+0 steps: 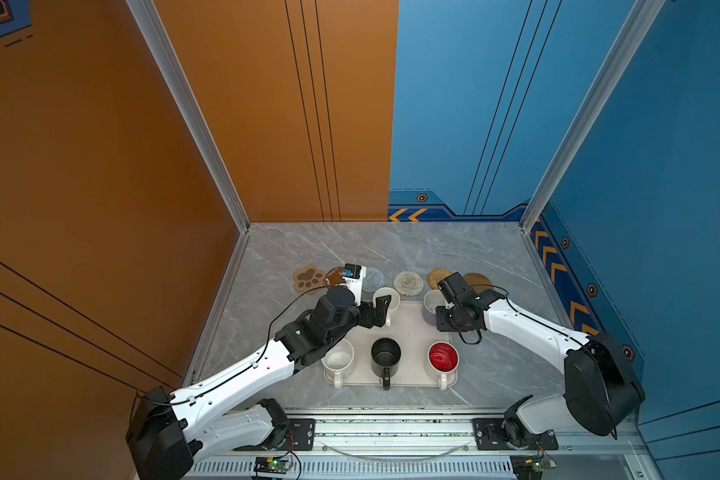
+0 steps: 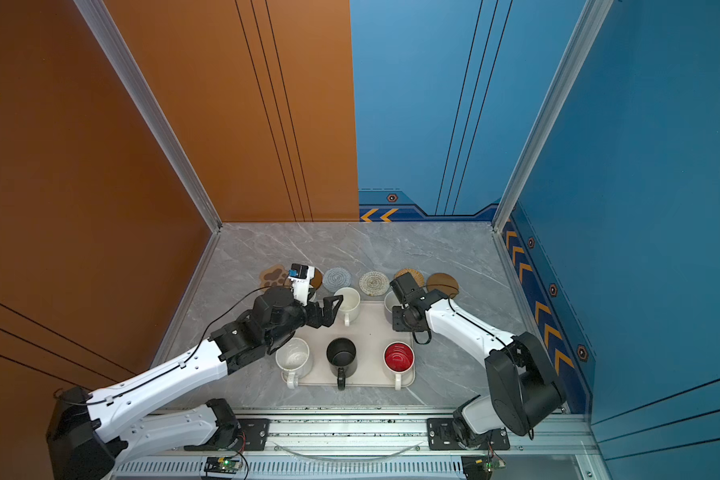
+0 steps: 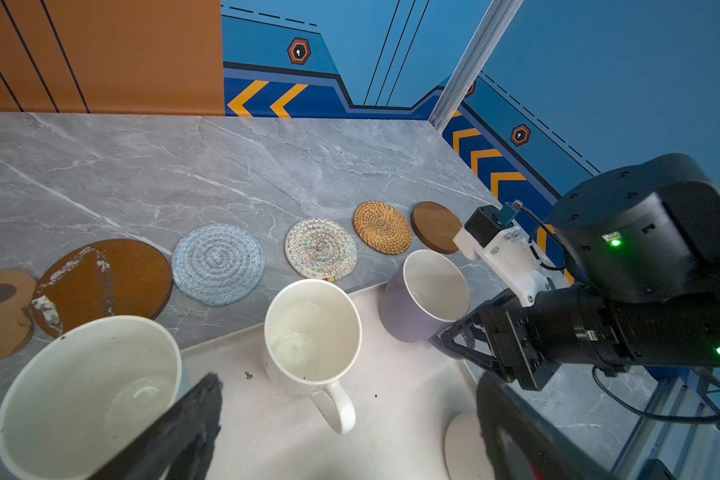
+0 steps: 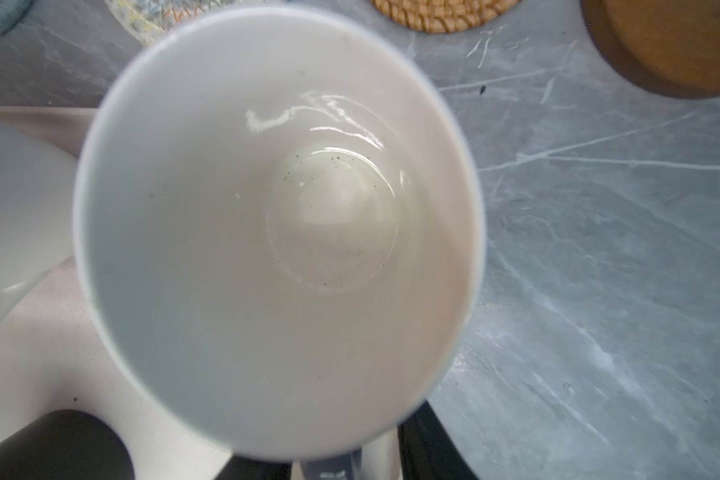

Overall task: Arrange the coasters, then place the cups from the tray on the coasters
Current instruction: 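Lift the lavender mug off the tray with the right gripper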

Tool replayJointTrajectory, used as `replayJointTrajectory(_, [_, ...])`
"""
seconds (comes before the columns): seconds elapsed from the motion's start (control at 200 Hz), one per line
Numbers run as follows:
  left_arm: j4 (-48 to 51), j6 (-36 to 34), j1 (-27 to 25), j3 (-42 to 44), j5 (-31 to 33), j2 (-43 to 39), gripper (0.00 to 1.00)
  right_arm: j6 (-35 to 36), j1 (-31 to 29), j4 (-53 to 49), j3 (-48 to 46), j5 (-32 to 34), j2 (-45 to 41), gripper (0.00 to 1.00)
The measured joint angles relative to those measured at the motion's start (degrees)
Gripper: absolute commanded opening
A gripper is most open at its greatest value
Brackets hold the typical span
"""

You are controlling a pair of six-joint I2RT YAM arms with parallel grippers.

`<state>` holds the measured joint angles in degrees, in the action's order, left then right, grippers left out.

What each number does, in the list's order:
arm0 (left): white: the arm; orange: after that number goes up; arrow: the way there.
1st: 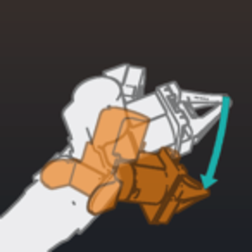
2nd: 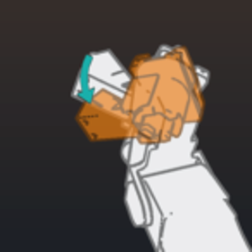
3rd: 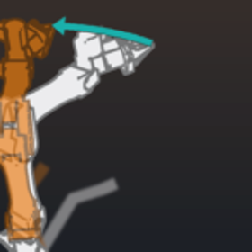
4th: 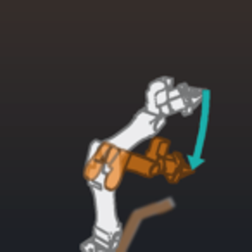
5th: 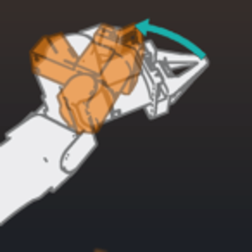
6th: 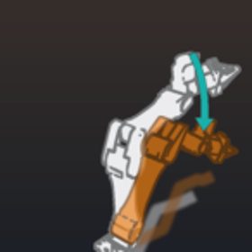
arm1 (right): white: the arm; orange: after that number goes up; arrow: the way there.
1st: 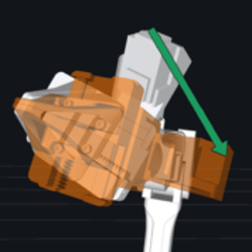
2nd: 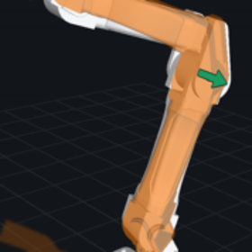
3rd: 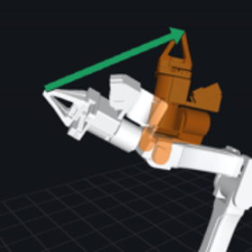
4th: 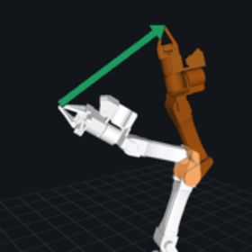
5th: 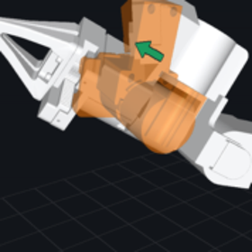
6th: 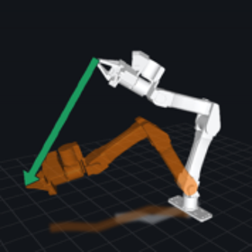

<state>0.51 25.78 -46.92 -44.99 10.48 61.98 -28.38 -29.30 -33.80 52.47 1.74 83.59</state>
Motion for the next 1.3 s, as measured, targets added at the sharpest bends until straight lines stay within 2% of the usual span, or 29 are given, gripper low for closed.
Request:
replayJointTrajectory(0.245, [0.00, 0.00, 0.02, 0.00, 0.02, 0.00, 0.96, -0.20, 0.00, 0.28, 0.22, 0.02, 1.05, 0.23])
replayJointTrajectory(0.471, [0.00, 0.02, 0.02, 0.00, 0.00, 0.00, 0.96, -0.17, -0.72, 0.48, 0.72, 0.02, 1.29, 0.00])
replayJointTrajectory(0.846, [-0.59, 0.02, 0.02, 0.90, 0.00, -0.04, 0.96, -0.17, -2.19, 0.35, 0.72, 2.97, 0.76, 0.00])
replayJointTrajectory(1.056, [-0.96, 0.04, 0.02, 1.09, 0.00, -0.15, 0.96, -0.20, -2.54, -0.44, 0.72, 6.10, -3.74, 0.00])
replayJointTrajectory(1.297, [-1.16, 0.22, 0.02, 1.51, 0.00, -0.57, 0.96, 0.24, -0.72, -1.03, 0.72, 6.54, -6.71, 0.00])
